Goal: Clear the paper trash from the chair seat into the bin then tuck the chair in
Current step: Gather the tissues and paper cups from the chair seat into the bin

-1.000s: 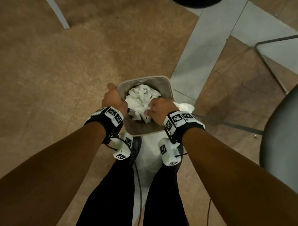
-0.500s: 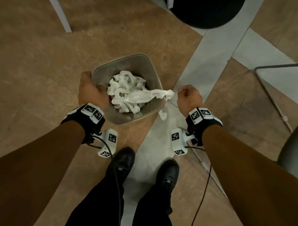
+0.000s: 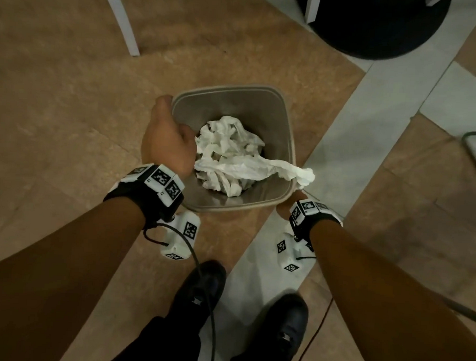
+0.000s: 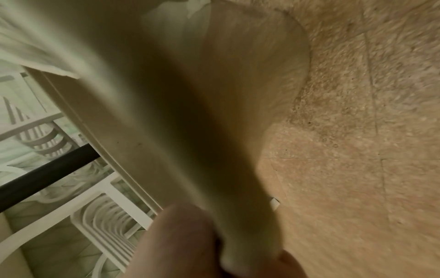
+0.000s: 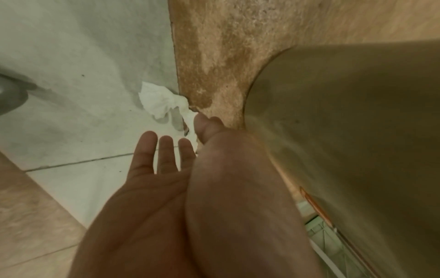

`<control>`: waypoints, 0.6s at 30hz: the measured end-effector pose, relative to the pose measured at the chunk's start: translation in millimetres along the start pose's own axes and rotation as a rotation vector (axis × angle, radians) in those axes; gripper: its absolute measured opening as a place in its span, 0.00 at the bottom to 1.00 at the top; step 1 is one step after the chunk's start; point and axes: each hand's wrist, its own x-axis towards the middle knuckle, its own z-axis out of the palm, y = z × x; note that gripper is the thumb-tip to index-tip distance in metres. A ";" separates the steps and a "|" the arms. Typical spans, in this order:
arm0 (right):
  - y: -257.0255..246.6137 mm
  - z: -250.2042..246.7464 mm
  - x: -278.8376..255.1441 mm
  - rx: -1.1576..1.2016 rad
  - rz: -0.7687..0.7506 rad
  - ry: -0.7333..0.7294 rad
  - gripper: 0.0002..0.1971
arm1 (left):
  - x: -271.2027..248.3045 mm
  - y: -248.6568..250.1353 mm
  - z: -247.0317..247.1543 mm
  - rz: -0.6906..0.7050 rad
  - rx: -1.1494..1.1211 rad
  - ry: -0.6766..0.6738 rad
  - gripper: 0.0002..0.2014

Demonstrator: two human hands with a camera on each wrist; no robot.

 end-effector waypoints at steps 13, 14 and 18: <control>18.3 -45.3 8.0 0.080 -0.021 0.067 0.13 | 17.7 18.0 9.6 0.096 0.047 -0.082 0.23; 21.6 -57.9 3.5 0.204 0.001 0.113 0.12 | 16.6 20.1 8.8 0.085 0.055 -0.095 0.23; 16.9 -99.7 -50.4 0.793 0.073 0.254 0.17 | 10.5 26.7 2.1 0.024 0.064 -0.203 0.25</control>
